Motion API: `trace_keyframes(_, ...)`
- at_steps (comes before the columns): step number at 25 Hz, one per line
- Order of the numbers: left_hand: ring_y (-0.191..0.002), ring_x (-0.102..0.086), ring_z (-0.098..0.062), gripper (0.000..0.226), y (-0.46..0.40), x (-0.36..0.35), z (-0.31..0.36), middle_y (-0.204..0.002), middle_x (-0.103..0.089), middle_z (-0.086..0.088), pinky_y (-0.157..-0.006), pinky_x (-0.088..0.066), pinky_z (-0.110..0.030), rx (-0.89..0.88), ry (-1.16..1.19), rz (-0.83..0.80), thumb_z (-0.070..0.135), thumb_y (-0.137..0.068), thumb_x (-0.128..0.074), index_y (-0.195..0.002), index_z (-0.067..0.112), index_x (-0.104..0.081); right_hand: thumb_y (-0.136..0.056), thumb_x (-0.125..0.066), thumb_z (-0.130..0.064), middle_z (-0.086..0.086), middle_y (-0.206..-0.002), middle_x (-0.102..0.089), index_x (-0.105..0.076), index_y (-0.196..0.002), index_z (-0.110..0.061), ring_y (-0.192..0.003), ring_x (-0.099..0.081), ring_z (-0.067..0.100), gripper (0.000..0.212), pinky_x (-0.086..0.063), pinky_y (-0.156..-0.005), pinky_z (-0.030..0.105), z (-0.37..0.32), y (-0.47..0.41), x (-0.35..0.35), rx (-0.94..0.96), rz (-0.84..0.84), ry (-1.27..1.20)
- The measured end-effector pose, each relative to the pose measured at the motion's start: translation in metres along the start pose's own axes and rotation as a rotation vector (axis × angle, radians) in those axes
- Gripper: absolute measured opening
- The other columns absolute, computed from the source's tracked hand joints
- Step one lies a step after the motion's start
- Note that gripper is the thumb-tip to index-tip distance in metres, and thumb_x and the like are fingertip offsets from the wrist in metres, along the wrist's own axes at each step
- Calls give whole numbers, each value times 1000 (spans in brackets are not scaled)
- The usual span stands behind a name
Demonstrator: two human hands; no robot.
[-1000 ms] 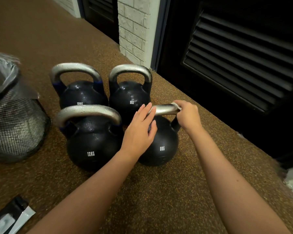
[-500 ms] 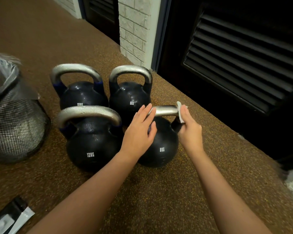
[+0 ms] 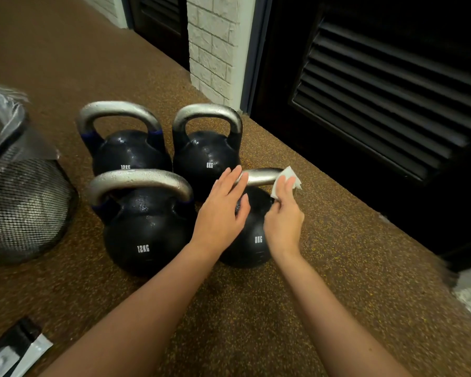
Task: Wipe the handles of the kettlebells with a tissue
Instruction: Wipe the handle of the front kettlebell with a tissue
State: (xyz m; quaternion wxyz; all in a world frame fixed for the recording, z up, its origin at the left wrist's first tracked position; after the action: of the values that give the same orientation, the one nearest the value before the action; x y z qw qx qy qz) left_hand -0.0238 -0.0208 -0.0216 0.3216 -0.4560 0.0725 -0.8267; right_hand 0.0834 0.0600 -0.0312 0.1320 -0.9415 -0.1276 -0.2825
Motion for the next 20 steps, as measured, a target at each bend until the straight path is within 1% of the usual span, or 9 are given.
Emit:
trace_keyframes(4, -142, -21, -13, 46, -1, 1, 0, -150, -33, -4, -116, -24, -34, 5, 19, -6, 28, -98, -33, -140, 11, -37, -92, -39, 8, 2, -154, -24, -40, -140, -14, -136, -32, 14, 53, -12, -100, -3, -21, 13, -13, 106, -54, -35)
trace_keyframes(5, -142, -20, -12, 45, -1, 1, 0, -150, -32, -3, -116, -23, -34, 17, 49, -15, 25, -98, -33, -141, 11, -36, -92, -39, 7, 2, -155, -23, -40, -141, -15, -136, -31, 15, 53, -12, -103, -1, -25, 15, -14, 134, -76, -24)
trace_keyframes(7, -142, -19, -9, 46, 0, 2, 0, -151, -31, -1, -117, -20, -32, 39, 113, -30, 25, -99, -31, -142, 12, -33, -92, -38, 7, 3, -155, -21, -35, -143, -16, -139, -29, 23, 56, -12, -116, 20, -26, 14, -13, 178, -105, 91)
trace_keyframes(9, -141, -18, -6, 45, 0, 4, -3, -151, -31, 2, -117, -18, -29, 63, 164, -39, 26, -100, -32, -143, 13, -31, -90, -35, 10, 5, -156, -17, -26, -146, -15, -143, -18, 28, 63, -2, -117, 34, -19, 2, -8, 158, -124, 230)
trace_keyframes(11, -141, -19, -5, 46, -1, 5, -6, -152, -30, 3, -116, -18, -24, 80, 183, -42, 25, -100, -33, -145, 15, -29, -86, -34, 13, 8, -155, -21, -25, -146, -13, -142, -18, 33, 65, -2, -117, 38, -19, -14, -1, 137, -124, 290)
trace_keyframes(13, -140, -20, -3, 47, -3, 7, -8, -152, -28, 3, -112, -16, -17, 96, 189, -38, 26, -100, -34, -146, 16, -26, -85, -36, 12, 11, -150, -29, -27, -143, -11, -138, -23, 39, 64, -11, -116, 43, -25, -24, 0, 126, -141, 315)
trace_keyframes(15, -140, -18, -3, 50, -5, 10, -7, -153, -25, 3, -110, -15, -15, 101, 169, -34, 25, -99, -36, -147, 17, -23, -86, -41, 8, 9, -151, -27, -18, -146, -12, -140, -17, 39, 68, -19, -114, 46, -32, -27, -6, 101, -197, 294)
trace_keyframes(17, -142, -15, -6, 53, -7, 12, -1, -154, -23, 2, -111, -14, -18, 65, 100, -22, 20, -97, -41, -147, 15, -22, -87, -46, 3, 1, -154, -26, -3, -149, -15, -143, -9, 35, 78, -18, -114, 45, -40, -25, -18, 110, -301, 238)
trace_keyframes(20, -143, -14, -10, 60, -8, 10, 12, -154, -22, -2, -117, -15, -28, -13, 13, -45, 10, -92, -47, -146, 11, -22, -88, -48, -2, -1, -151, -33, 8, -149, -16, -143, -18, 28, 84, -21, -116, 41, -55, -15, -26, 168, -437, 127)
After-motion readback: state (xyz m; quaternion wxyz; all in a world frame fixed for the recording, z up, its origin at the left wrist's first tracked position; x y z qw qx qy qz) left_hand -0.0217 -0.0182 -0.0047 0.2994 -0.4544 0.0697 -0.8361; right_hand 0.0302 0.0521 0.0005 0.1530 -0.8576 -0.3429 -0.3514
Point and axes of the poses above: each hand's wrist, its own y-axis away from the middle knuckle, its own x-axis out of the back of the hand, z = x × y, the point moved 10 cm from there along -y, towards the middle knuckle
